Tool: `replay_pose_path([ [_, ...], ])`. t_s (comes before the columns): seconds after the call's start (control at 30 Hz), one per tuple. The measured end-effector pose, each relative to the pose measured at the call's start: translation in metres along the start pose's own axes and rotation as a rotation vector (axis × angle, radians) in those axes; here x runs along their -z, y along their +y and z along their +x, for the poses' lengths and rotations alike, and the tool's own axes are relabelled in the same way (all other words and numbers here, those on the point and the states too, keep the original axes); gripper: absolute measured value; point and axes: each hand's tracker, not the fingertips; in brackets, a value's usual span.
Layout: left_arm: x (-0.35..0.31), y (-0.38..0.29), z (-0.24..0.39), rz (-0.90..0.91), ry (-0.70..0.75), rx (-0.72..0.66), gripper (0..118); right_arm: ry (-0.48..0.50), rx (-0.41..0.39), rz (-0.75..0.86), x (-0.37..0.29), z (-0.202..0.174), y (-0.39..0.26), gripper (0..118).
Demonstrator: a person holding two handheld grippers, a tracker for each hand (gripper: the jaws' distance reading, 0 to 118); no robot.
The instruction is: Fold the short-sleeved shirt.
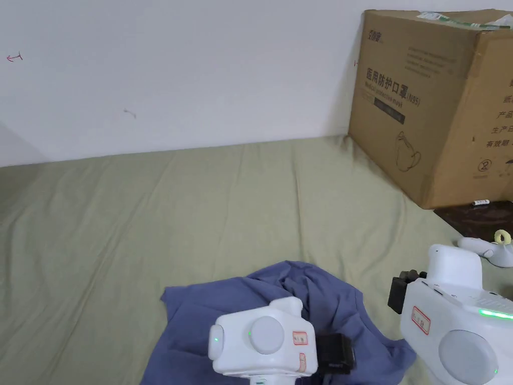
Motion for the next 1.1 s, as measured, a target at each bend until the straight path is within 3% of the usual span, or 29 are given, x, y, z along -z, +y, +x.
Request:
replay_pose_path([
  [0.1,-0.041,0.012,-0.017,0.069,0.053,0.002,106,0.027,-0.017,-0.017,0.004,-0.012,-0.002,2],
  [0.13,-0.055,0.013,-0.027,0.102,0.074,-0.016,83,0.035,-0.023,-0.022,0.006,-0.017,-0.004,2],
  [0.2,-0.077,0.010,-0.048,0.182,0.153,-0.061,14,0.058,-0.042,-0.038,0.009,-0.026,-0.009,2],
  [0.23,-0.082,0.006,-0.060,0.199,0.206,-0.066,0,0.062,-0.051,-0.043,0.011,-0.032,-0.011,2],
  [0.33,-0.082,-0.011,-0.096,0.187,0.371,-0.096,0,0.098,-0.077,-0.069,0.018,-0.049,-0.020,2],
  [0.47,-0.072,-0.031,-0.138,0.105,0.318,-0.182,0,0.143,-0.101,-0.122,0.034,-0.069,-0.033,2],
  [0.57,-0.065,-0.030,-0.150,0.082,0.374,-0.176,0,0.158,-0.118,-0.155,0.049,-0.082,-0.042,2],
  [0.77,-0.062,0.028,-0.174,0.112,0.363,-0.201,1,0.182,-0.140,-0.207,0.081,-0.099,-0.046,2],
  [0.8,-0.063,0.045,-0.180,0.150,0.397,-0.214,7,0.179,-0.140,-0.213,0.087,-0.100,-0.045,2],
  [0.83,-0.065,0.063,-0.186,0.185,0.434,-0.229,32,0.178,-0.137,-0.223,0.093,-0.100,-0.044,2],
  [0.9,-0.060,0.103,-0.200,0.205,0.457,-0.221,98,0.174,-0.122,-0.225,0.102,-0.101,-0.043,2],
  [0.93,-0.052,0.121,-0.211,0.186,0.471,-0.219,118,0.171,-0.114,-0.231,0.107,-0.101,-0.043,2],
  [1.0,-0.036,0.136,-0.230,0.141,0.543,-0.208,107,0.168,-0.103,-0.241,0.114,-0.099,-0.043,2],
  [1.1,0.003,0.152,-0.255,0.072,0.512,-0.254,94,0.156,-0.109,-0.258,0.122,-0.097,-0.049,2],
])
